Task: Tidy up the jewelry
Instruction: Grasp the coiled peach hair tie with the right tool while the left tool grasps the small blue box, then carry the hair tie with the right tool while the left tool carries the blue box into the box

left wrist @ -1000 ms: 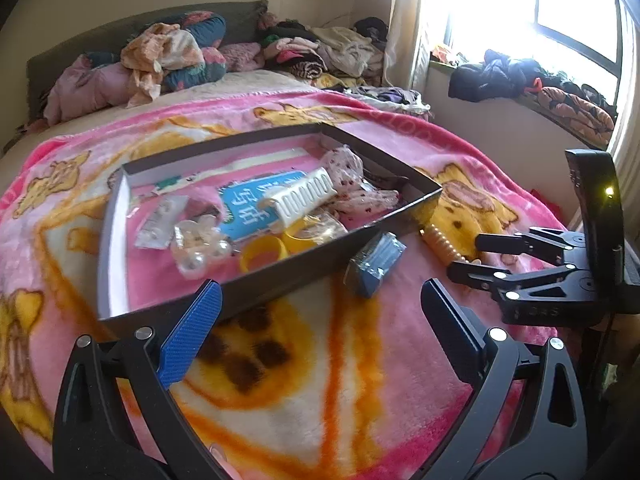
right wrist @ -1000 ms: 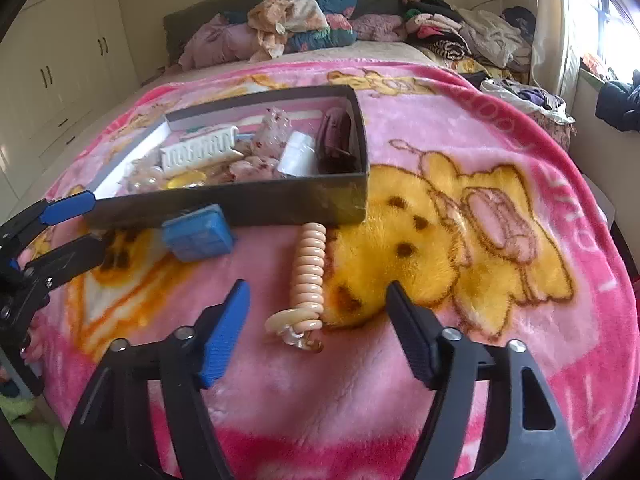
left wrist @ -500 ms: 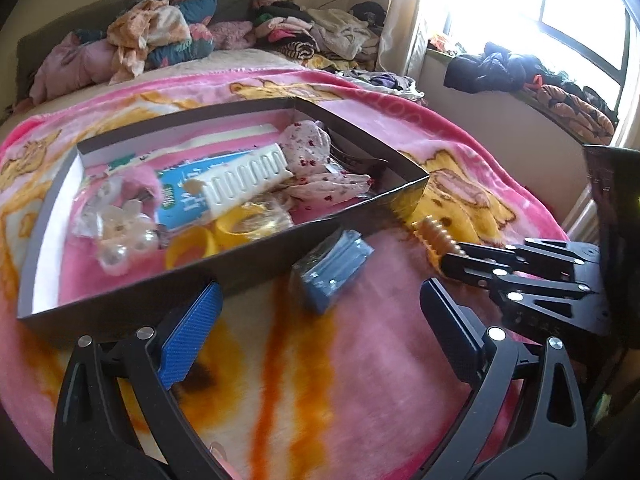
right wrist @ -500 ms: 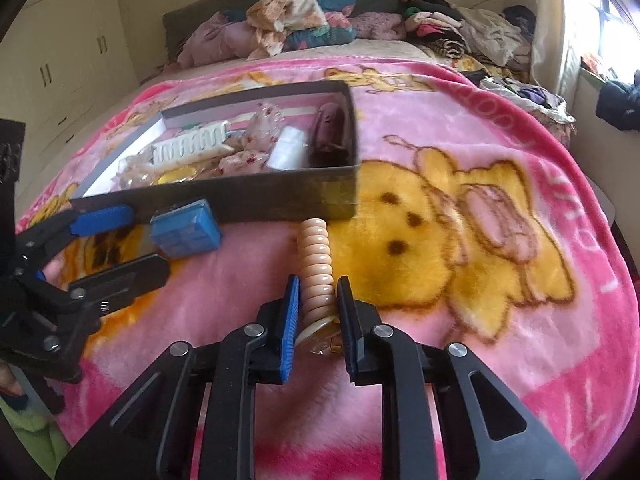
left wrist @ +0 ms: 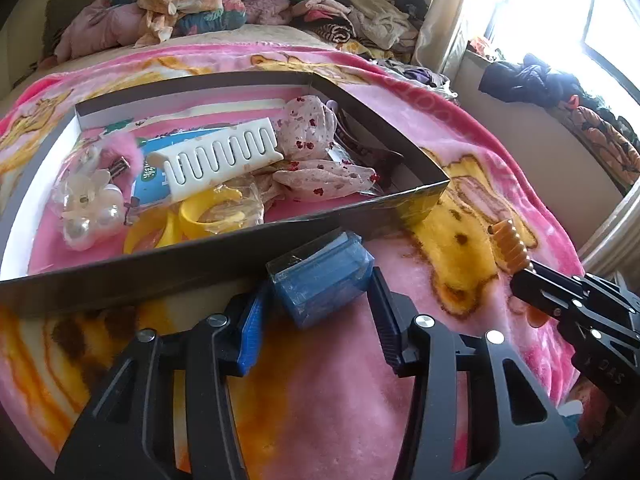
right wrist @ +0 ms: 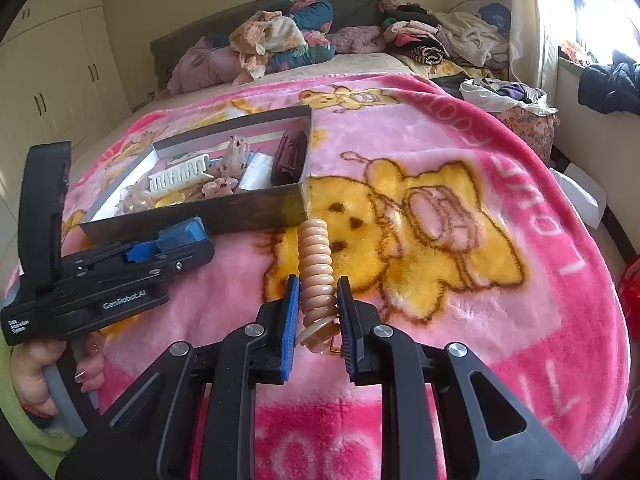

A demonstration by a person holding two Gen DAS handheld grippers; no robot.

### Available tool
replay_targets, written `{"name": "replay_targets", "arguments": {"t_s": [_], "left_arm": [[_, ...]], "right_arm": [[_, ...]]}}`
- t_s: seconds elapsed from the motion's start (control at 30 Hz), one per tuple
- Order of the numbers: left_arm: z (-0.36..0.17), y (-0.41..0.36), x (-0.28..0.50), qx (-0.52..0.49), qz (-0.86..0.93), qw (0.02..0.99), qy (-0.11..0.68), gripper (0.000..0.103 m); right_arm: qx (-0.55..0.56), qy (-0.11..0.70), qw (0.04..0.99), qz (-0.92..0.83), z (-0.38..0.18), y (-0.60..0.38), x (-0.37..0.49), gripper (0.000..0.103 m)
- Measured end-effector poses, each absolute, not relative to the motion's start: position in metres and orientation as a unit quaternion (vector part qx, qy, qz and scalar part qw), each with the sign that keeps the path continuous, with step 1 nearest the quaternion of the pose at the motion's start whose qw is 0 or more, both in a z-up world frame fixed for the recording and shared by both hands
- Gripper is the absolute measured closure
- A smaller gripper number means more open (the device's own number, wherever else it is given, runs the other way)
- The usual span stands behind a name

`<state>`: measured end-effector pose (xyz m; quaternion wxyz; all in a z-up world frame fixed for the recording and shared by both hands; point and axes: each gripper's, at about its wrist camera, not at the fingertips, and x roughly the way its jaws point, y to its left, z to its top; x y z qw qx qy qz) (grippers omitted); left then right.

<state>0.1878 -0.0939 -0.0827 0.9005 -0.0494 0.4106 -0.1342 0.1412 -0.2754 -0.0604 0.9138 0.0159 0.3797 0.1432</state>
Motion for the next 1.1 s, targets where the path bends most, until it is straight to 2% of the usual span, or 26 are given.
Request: {"name": "replay_targets", "arguments": {"t_s": [0.5,1.1], "left_arm": [[-0.041,-0.081,0.171,-0.047,-0.171,0.913,0.369,0.065],[-0.021,-0.01,0.185,-0.074,-0.109,0.929,0.346,0.065]], "right_arm": [[0.002,0.354,0.919,0.172,-0.036,-0.255,0.139,0.085],[-0.017,0.334,0.919,0.21,-0.009,-0.198,0.175,0.085]]}}
